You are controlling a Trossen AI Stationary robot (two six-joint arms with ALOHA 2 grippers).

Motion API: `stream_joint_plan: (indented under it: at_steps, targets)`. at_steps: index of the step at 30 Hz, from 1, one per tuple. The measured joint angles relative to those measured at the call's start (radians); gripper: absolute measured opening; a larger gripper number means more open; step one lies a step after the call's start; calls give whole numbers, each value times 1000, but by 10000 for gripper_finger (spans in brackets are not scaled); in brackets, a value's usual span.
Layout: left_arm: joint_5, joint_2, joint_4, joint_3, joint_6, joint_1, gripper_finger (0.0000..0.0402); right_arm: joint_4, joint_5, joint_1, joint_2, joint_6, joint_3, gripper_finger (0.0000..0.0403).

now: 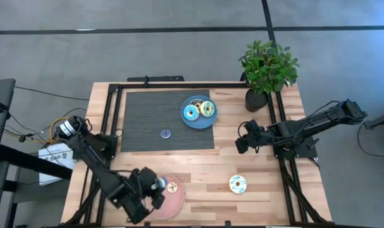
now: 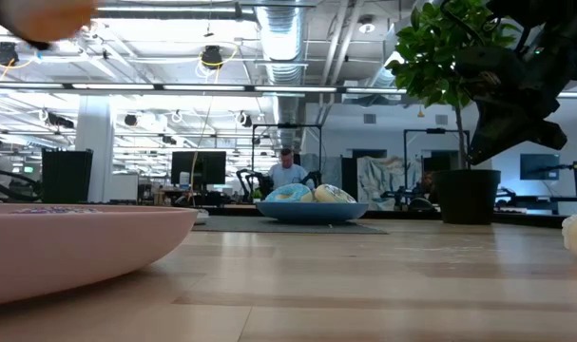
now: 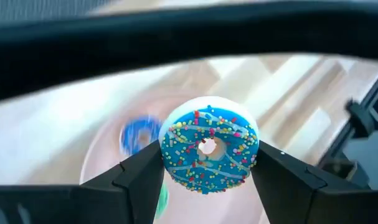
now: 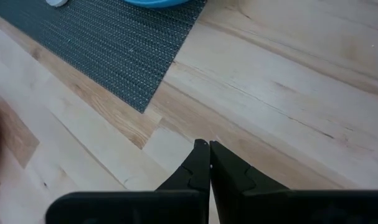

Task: Pick & Place donuts
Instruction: Put the small blue donut on the pink plate

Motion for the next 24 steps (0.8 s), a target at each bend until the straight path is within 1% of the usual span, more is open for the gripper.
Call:
stream_joint_plan:
  at_steps: [2, 4, 5, 9, 11, 13, 15, 17, 19, 24]
  targets:
    - [-21, 0, 36, -2, 64, 32, 219, 0, 0, 0, 0, -13, 0, 1]
    - [-15, 0, 76, -2, 136, 68, 219, 0, 0, 1, 0, -15, 0, 1]
    - [9, 0, 94, -2, 173, 88, 219, 0, 0, 2, 0, -17, 0, 1]
    - [157, 1, 175, -2, 361, 163, 219, 7, 0, 2, 0, -41, 0, 1]
    - [215, 17, 216, -1, 419, 192, 219, 9, 0, 2, 0, -64, 0, 1]
    - [242, 31, 234, -2, 456, 199, 219, 13, -1, 2, 0, -91, 0, 1]
    - [253, 54, 260, 0, 463, 203, 219, 11, -3, 2, 0, -107, 0, 1]
    - [277, 84, 242, 0, 455, 194, 219, 17, -3, 2, 0, -112, 0, 1]
    - [331, 112, 228, -3, 422, 194, 219, 13, -3, 2, 0, -112, 0, 1]
    - [495, 173, 205, -2, 278, 183, 219, 15, -3, 2, 0, -152, 0, 1]
